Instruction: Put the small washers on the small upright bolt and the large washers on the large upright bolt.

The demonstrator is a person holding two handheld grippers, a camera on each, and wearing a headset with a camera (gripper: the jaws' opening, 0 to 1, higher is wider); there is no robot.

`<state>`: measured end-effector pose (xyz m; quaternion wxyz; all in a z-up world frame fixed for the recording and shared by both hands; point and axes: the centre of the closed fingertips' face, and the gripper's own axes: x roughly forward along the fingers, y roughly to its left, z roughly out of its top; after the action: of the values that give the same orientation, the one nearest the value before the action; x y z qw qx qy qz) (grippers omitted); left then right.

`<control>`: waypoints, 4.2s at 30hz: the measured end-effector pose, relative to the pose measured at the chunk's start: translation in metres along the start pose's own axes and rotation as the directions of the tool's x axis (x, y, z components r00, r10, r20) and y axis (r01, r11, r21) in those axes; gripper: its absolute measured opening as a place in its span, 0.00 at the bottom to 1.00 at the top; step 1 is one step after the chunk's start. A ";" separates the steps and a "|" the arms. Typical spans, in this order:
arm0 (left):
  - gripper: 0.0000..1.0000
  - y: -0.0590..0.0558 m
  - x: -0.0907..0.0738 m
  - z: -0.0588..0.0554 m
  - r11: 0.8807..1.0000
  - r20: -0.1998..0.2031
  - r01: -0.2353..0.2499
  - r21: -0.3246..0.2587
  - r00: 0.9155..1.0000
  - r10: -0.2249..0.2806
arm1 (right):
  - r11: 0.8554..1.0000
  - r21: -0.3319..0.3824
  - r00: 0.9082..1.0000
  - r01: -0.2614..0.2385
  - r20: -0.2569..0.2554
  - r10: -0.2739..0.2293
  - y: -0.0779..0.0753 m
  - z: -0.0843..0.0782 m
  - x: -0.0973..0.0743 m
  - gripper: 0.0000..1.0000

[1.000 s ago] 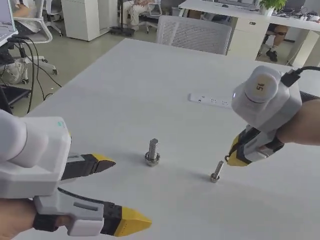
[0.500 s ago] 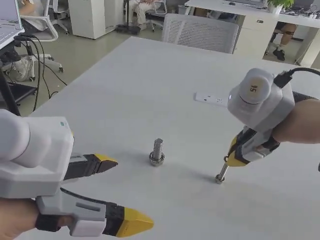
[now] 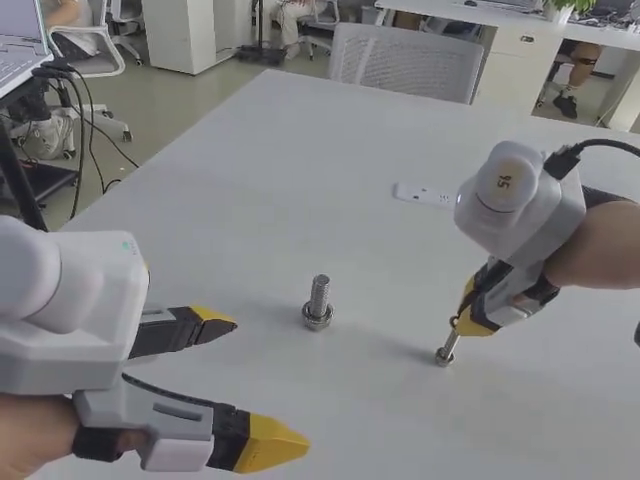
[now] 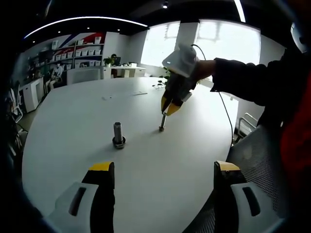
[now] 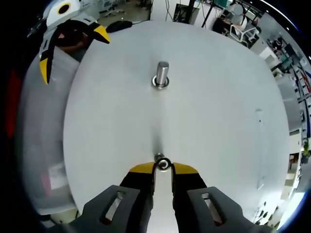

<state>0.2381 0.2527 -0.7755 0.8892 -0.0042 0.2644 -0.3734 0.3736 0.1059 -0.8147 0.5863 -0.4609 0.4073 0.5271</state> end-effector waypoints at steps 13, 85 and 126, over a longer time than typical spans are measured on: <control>0.84 0.003 0.001 -0.001 1.000 -0.006 -0.002 -0.005 1.000 0.002 | 1.000 0.014 1.000 -0.024 -0.002 0.024 0.005 -0.002 0.013 0.14; 0.84 0.004 0.004 -0.002 1.000 -0.020 0.002 -0.006 1.000 -0.002 | 0.991 0.130 0.998 -0.032 0.054 0.025 0.004 -0.016 0.042 0.55; 0.86 0.003 0.004 0.007 1.000 0.005 -0.003 0.006 1.000 0.003 | 0.950 0.307 0.950 0.057 0.276 -0.146 0.025 -0.014 0.000 1.00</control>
<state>0.2458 0.2509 -0.7725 0.8904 -0.0018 0.2611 -0.3728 0.3485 0.0928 -0.8211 0.7294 -0.3048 0.3649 0.4918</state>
